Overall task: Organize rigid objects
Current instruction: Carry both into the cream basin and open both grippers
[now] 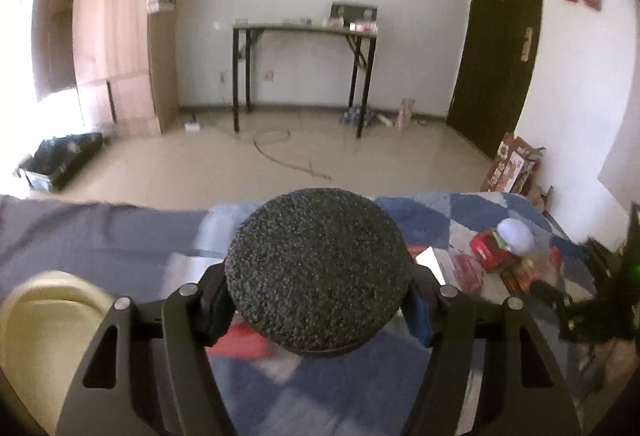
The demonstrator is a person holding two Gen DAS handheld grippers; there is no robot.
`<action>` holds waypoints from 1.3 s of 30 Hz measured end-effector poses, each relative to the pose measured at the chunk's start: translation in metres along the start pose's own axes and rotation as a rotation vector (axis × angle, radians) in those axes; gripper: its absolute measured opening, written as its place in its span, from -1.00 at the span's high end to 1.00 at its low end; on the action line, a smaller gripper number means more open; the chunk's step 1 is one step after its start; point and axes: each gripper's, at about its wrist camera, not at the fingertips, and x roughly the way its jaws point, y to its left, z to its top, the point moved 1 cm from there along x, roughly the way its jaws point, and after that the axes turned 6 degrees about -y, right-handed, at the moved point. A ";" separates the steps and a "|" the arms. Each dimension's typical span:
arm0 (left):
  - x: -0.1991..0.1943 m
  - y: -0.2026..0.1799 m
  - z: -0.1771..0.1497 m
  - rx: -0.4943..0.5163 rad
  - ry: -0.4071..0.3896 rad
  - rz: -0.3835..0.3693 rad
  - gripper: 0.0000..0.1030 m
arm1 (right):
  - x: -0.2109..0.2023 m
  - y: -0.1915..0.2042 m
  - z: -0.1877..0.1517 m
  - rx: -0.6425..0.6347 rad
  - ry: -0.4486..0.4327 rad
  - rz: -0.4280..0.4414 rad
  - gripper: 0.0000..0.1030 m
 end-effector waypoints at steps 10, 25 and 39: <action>-0.148 0.184 -0.033 -0.068 0.059 0.328 -0.33 | -0.006 0.204 0.074 -0.234 -0.096 0.608 -0.59; -0.027 0.282 -0.111 -0.250 0.333 0.284 -0.34 | 0.138 0.446 0.055 -0.575 0.229 0.785 -0.59; -0.081 0.261 -0.073 -0.232 0.129 0.292 -1.00 | 0.120 0.423 0.082 -0.467 0.156 0.732 -0.99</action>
